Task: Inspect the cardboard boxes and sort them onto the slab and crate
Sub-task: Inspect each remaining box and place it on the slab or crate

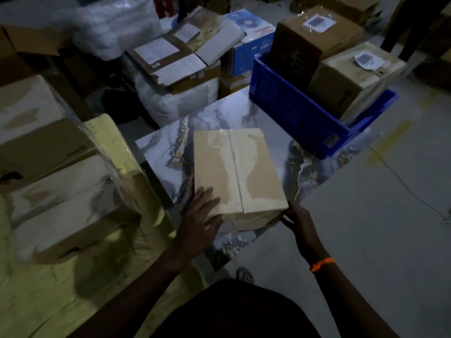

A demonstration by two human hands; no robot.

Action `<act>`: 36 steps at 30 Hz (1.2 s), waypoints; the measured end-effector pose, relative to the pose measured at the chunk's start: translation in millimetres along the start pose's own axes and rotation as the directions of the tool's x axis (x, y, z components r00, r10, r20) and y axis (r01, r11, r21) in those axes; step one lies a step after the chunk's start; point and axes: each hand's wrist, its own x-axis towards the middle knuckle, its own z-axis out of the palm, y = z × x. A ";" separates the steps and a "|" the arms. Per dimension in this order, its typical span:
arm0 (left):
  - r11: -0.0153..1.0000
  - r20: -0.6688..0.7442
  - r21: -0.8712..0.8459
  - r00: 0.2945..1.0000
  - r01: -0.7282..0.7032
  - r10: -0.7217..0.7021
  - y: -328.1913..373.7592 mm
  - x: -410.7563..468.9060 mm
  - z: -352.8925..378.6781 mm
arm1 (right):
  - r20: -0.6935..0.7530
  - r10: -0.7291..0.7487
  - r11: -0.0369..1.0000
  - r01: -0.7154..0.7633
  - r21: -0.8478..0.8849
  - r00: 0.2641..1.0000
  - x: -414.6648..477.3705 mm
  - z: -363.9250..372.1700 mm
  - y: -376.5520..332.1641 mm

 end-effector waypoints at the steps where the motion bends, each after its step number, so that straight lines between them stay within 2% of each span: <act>1: 1.000 0.018 -0.020 1.000 0.000 0.000 1.6 -10.9 1.8 | -0.008 0.037 0.999 -0.036 0.030 0.999 -7.7 -1.6 5.7; 4: 0.999 0.085 -0.051 0.996 -0.006 0.010 -0.3 -30.5 2.5 | -0.084 0.095 0.994 -0.091 0.053 0.992 -24.0 -5.6 17.4; 7: 0.998 0.126 0.048 0.992 -0.039 0.033 -7.4 -23.0 -0.3 | -0.141 0.108 0.994 -0.105 0.031 0.984 -22.3 -6.9 20.2; 8: 0.995 0.132 0.088 0.991 -0.042 0.031 -9.3 -14.1 -1.2 | -0.173 0.069 0.996 -0.076 -0.036 0.983 -18.9 -6.3 19.4; 10: 0.987 0.147 0.157 0.989 -0.027 0.004 -13.4 8.0 0.0 | -0.232 -0.077 0.958 0.008 -0.288 0.970 -5.9 -2.7 13.1; 12: 0.969 0.182 0.246 0.982 0.001 -0.047 -16.0 33.6 3.2 | -0.139 -0.271 0.818 0.151 -0.555 0.953 16.4 7.3 -1.4; 14: 0.952 0.234 0.305 0.967 0.020 -0.096 -16.8 58.7 8.6 | 0.063 -0.392 0.634 0.319 -0.705 0.918 43.0 23.9 -21.6; 17: 0.945 0.307 0.325 0.941 0.038 -0.144 -17.0 92.7 16.9 | 0.307 -0.310 0.423 0.420 -0.803 0.900 83.4 51.9 -44.9; 19: 0.932 0.345 0.355 0.916 0.075 -0.205 -18.6 111.0 20.8 | 0.349 -0.248 0.360 0.420 -0.833 0.904 106.5 67.7 -48.4; 22: 0.904 0.364 0.416 0.892 0.103 -0.269 -28.2 125.6 25.8 | 0.345 -0.222 0.314 0.402 -0.860 0.912 129.6 78.0 -51.0; 29: 0.866 0.350 0.499 0.904 0.040 -0.244 -35.3 119.7 30.6 | 0.331 -0.288 0.250 0.404 -0.880 0.899 132.9 79.2 -32.3; 36: 0.855 0.405 0.516 0.861 0.062 -0.307 -24.6 132.1 23.1 | 0.332 -0.220 0.292 0.386 -0.875 0.917 132.3 77.6 -45.4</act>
